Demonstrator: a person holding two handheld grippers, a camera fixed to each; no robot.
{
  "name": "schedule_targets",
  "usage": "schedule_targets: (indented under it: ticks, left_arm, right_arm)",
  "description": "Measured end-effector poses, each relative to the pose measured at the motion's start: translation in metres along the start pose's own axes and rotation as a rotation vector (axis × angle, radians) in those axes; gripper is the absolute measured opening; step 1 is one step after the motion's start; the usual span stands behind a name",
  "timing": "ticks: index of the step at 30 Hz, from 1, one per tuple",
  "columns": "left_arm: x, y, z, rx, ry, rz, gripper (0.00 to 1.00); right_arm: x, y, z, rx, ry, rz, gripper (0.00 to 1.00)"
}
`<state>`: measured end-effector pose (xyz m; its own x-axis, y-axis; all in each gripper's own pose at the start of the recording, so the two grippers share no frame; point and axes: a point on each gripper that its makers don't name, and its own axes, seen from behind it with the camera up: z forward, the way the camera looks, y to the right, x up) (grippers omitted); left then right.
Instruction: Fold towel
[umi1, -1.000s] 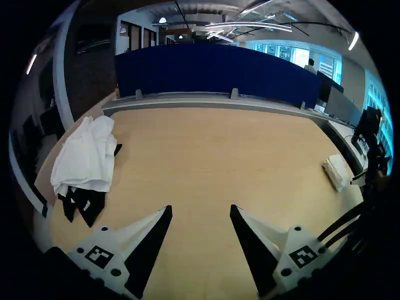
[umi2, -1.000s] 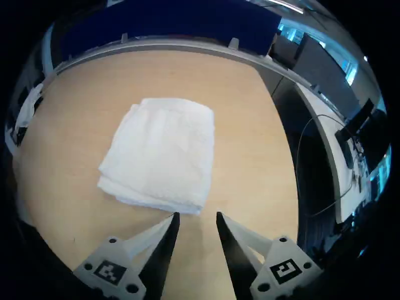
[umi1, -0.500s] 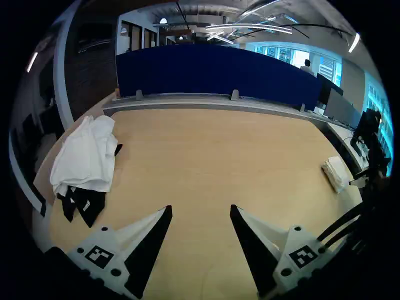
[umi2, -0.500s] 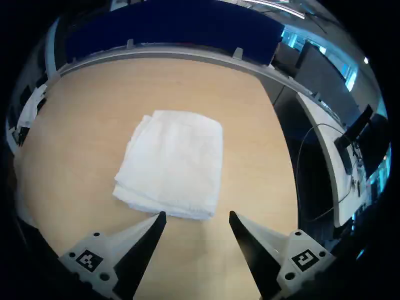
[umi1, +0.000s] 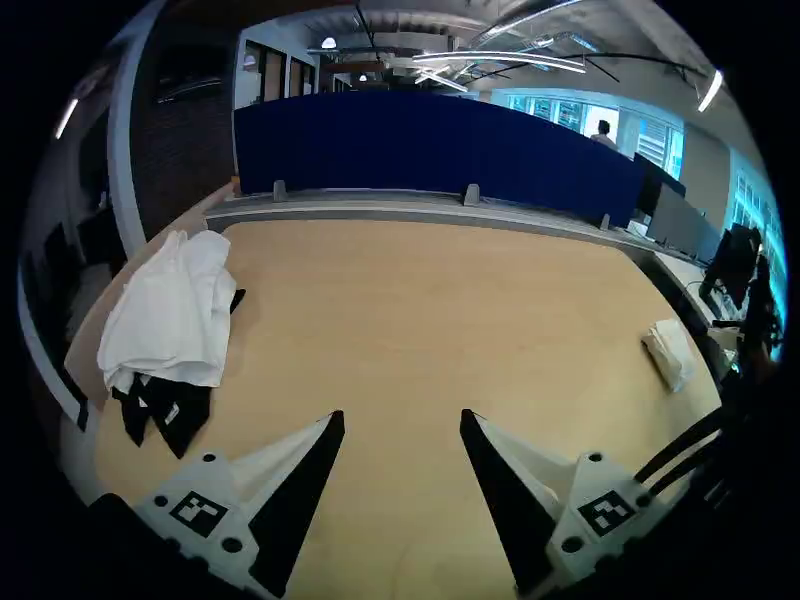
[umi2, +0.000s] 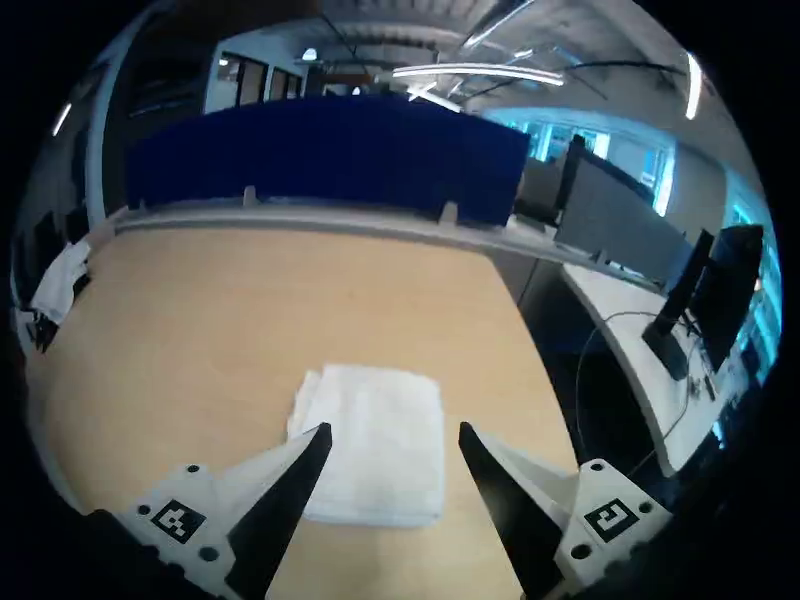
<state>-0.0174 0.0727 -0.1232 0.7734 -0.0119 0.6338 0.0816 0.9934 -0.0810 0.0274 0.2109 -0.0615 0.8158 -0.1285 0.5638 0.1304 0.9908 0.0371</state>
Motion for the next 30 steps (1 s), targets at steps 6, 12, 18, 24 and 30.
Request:
schedule_targets:
  ticks: [6,12,18,24,30]
  left_arm:
    - [0.003,-0.001,0.001,-0.006,0.005,0.0,0.85]
    - [0.006,-0.002,0.003,-0.013,0.011,0.002,0.85]
    - [0.012,-0.003,0.004,-0.018,0.032,0.002,0.85]
    - [0.027,-0.004,0.006,-0.027,0.073,-0.007,0.85]
    - [0.053,-0.006,0.011,-0.033,0.144,-0.002,0.85]
  right_arm:
    - [0.062,-0.007,-0.017,-0.02,0.216,0.092,0.99]
    - [0.096,-0.015,-0.031,-0.023,0.331,0.134,1.0]
    - [0.113,-0.026,-0.037,-0.01,0.367,0.124,1.0]
    - [0.13,-0.037,-0.044,0.004,0.402,0.117,1.0]
    - [0.151,-0.042,-0.053,0.004,0.455,0.103,1.0]
